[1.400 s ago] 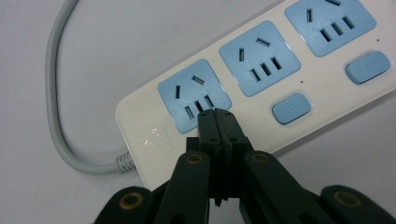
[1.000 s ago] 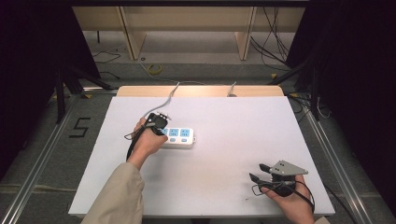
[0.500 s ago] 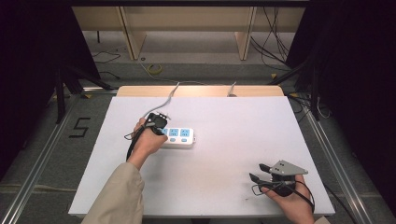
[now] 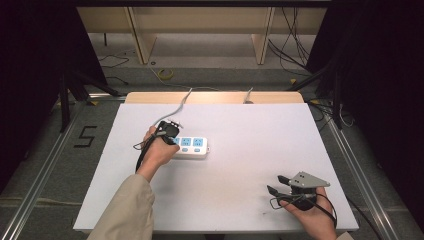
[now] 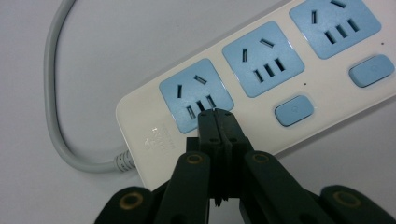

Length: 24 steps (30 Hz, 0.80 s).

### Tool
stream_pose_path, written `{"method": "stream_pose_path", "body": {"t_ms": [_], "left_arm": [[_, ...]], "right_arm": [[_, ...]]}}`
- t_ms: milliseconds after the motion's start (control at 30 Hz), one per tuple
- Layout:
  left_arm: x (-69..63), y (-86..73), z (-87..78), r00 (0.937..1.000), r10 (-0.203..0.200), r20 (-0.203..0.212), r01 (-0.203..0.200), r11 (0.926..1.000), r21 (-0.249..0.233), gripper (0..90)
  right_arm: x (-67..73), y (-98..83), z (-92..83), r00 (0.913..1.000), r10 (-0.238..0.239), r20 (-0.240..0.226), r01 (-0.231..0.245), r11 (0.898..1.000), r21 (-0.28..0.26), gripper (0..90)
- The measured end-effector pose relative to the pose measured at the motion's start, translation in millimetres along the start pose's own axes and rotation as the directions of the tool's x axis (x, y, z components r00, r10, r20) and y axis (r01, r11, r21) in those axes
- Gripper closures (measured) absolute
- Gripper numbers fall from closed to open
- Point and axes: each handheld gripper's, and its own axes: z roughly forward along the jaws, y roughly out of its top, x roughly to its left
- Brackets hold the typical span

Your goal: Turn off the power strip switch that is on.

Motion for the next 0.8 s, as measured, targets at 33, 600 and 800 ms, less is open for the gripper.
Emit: {"method": "stream_pose_path", "body": {"t_ms": [33, 600, 800], "left_arm": [[-0.4, 0.0, 0.1, 1.0, -0.002, -0.002, 0.002, 1.0, -0.002, 89.8], [0.8, 0.1, 0.9, 1.0, 0.004, -0.009, -0.004, 1.0, -0.004, 89.8], [1.0, 0.1, 0.4, 1.0, 0.003, -0.008, -0.003, 1.0, -0.006, 89.8]], "right_arm": [[-0.1, 0.0, 0.0, 1.0, -0.001, 0.001, 0.001, 1.0, -0.001, 45.7], [-0.6, 0.0, 0.0, 1.0, 0.0, 0.001, 0.0, 1.0, -0.004, 45.7], [-0.6, 0.0, 0.0, 1.0, 0.0, 0.001, 0.0, 1.0, -0.004, 45.7]]}}
